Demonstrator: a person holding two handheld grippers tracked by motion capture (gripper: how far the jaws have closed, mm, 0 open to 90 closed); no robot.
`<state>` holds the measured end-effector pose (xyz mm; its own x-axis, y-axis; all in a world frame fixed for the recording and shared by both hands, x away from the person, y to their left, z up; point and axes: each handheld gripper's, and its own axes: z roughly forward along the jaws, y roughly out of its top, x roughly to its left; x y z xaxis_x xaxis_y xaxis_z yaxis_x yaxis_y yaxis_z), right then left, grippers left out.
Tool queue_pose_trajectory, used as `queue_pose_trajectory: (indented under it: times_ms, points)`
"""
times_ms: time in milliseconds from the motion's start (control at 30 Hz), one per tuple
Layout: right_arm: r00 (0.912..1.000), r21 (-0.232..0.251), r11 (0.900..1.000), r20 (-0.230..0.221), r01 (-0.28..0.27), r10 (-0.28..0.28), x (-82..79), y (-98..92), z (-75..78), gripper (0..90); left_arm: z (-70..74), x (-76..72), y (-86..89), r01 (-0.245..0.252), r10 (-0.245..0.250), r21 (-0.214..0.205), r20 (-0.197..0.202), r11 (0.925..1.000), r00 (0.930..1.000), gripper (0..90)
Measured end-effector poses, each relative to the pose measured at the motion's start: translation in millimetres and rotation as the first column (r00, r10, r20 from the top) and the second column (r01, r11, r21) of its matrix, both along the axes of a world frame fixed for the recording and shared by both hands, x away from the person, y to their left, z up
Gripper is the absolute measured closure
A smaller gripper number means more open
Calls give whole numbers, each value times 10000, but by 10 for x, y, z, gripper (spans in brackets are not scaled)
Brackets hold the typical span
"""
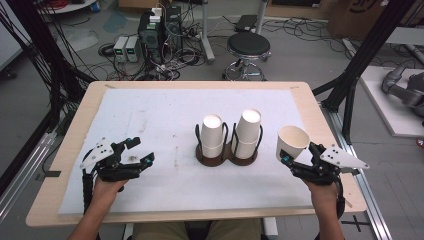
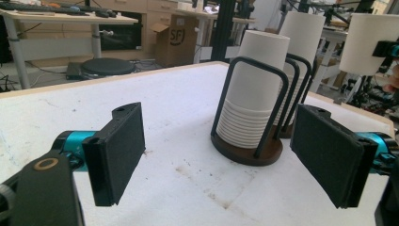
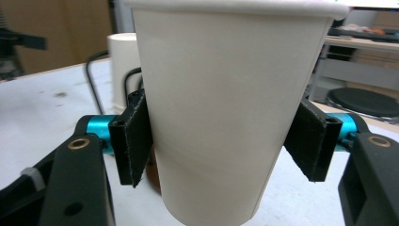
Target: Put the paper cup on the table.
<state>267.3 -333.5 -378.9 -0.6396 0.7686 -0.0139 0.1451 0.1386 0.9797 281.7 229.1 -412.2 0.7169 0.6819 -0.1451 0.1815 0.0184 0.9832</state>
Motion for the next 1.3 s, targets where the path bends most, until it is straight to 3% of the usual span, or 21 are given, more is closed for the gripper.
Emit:
queue_pose_trajectory:
  times_ms: [400,600,733,867,967,1100,1300]
  points:
    - [9945,-208,9943,-125,1041,-1044,281,-18,-62,323,-9,-21,-29,4,-3,175,-29,9998,10000,183]
    - [9816,-289,9822,-406,1857,-1868,506,-5,-145,323,-19,-19,-27,-1,3,196,-68,9998,10000,183]
    - [9678,-236,9721,-914,2335,-2347,687,10,-264,323,-22,-24,-28,-19,20,310,-53,9995,10000,183]
    - [9456,-409,9568,-1466,2877,-2906,859,36,-377,323,-24,-26,-28,-21,22,368,-31,9993,10000,183]
    - [9299,-275,9454,-1730,3248,-3246,942,40,-437,323,-26,-31,-20,-28,30,395,-51,9992,10000,183]
    - [9032,-588,9284,-2163,3669,-3706,1043,52,-530,323,-27,-39,-22,-53,55,477,-53,9988,10000,183]
    - [8794,-1052,9145,-2512,3906,-4044,1113,110,-636,323,-31,-47,-35,-39,41,583,-43,9983,10000,183]
